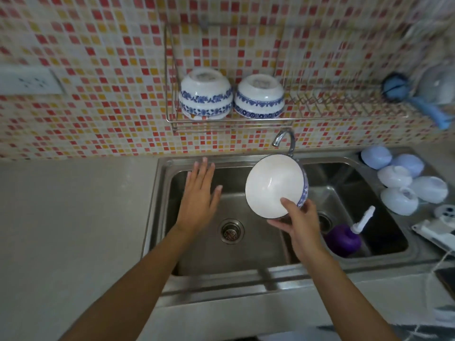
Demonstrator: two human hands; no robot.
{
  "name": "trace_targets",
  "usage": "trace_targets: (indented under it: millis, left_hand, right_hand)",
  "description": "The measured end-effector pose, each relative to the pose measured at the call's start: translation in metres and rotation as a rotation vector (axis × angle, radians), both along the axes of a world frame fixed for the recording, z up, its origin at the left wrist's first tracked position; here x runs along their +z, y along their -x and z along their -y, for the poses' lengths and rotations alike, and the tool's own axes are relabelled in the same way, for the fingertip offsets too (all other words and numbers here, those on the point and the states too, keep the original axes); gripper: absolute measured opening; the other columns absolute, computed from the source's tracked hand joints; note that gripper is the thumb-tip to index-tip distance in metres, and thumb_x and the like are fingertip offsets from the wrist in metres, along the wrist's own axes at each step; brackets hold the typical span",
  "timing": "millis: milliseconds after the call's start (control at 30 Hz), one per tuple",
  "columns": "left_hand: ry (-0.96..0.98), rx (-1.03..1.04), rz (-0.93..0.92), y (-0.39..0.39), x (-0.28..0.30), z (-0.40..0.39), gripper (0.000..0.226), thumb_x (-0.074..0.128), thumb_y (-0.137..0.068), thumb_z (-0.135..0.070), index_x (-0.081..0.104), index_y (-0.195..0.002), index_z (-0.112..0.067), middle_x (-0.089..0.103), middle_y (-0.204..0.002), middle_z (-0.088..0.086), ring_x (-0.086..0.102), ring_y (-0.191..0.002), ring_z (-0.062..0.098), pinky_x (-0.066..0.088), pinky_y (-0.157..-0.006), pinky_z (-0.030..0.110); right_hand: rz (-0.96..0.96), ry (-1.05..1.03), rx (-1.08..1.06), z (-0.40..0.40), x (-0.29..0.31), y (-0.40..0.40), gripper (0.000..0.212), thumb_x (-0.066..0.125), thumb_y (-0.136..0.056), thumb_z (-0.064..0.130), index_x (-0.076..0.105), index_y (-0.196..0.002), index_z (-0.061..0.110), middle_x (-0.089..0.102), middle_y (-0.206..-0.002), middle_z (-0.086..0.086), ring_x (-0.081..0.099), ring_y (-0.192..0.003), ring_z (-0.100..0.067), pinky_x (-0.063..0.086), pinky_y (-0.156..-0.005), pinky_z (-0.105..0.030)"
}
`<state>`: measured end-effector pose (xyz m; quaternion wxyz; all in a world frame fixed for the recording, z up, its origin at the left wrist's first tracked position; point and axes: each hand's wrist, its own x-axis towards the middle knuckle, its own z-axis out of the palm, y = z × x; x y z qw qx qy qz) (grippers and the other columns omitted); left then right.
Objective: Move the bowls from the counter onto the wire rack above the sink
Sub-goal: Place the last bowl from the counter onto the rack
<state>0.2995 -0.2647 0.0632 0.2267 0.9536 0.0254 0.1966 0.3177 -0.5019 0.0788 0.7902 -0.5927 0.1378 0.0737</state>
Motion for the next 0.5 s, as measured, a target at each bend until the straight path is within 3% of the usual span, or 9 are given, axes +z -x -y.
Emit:
trace_targets:
  millis: [133, 267, 333, 433, 500]
  left_hand:
    - [-0.125, -0.012, 0.227, -0.056, 0.082, 0.001, 0.053, 0.035, -0.1, -0.028, 0.016, -0.149, -0.015, 0.009, -0.158, 0.003, -0.003, -0.145, 0.016, -0.002, -0.118, 0.034]
    - [-0.275, 0.026, 0.144, -0.1, 0.123, -0.001, 0.054, 0.029, -0.101, -0.031, 0.012, -0.149, -0.014, 0.007, -0.158, 0.007, -0.004, -0.144, 0.018, -0.009, -0.114, 0.035]
    - [-0.353, 0.056, 0.024, -0.114, 0.122, -0.007, 0.057, 0.017, -0.1, -0.039, 0.002, -0.149, -0.014, -0.001, -0.158, 0.007, -0.008, -0.145, 0.021, -0.013, -0.113, 0.035]
    - [-0.438, 0.096, -0.074, -0.123, 0.108, -0.013, 0.076, -0.019, -0.085, -0.055, -0.008, -0.147, -0.013, -0.009, -0.158, 0.006, -0.015, -0.143, 0.018, -0.017, -0.112, 0.037]
    - [-0.471, 0.118, -0.073, -0.126, 0.102, -0.015, 0.08, -0.026, -0.079, -0.057, -0.013, -0.145, -0.014, -0.012, -0.157, 0.005, -0.021, -0.14, 0.016, -0.018, -0.112, 0.037]
  right_hand:
    - [0.1, -0.252, 0.155, 0.018, 0.061, -0.03, 0.034, 0.06, -0.087, 0.015, 0.058, -0.118, 0.028, 0.058, -0.129, -0.004, 0.061, -0.114, -0.03, 0.059, -0.072, -0.043]
    - [0.122, -0.356, 0.205, 0.018, 0.106, -0.062, 0.037, 0.06, -0.081, 0.02, 0.058, -0.118, 0.026, 0.055, -0.133, -0.008, 0.058, -0.117, -0.033, 0.06, -0.076, -0.048]
    - [0.133, -0.415, 0.207, 0.015, 0.123, -0.079, 0.038, 0.06, -0.082, 0.018, 0.056, -0.12, 0.02, 0.053, -0.132, -0.01, 0.057, -0.116, -0.033, 0.061, -0.07, -0.045]
    - [0.161, -0.424, 0.201, 0.012, 0.145, -0.099, 0.042, 0.066, -0.078, 0.02, 0.055, -0.118, 0.013, 0.054, -0.127, -0.012, 0.06, -0.111, -0.032, 0.061, -0.069, -0.045]
    - [0.213, -0.345, 0.185, 0.012, 0.154, -0.114, 0.033, 0.067, -0.083, 0.015, 0.056, -0.114, 0.011, 0.057, -0.122, -0.011, 0.064, -0.104, -0.029, 0.061, -0.071, -0.05]
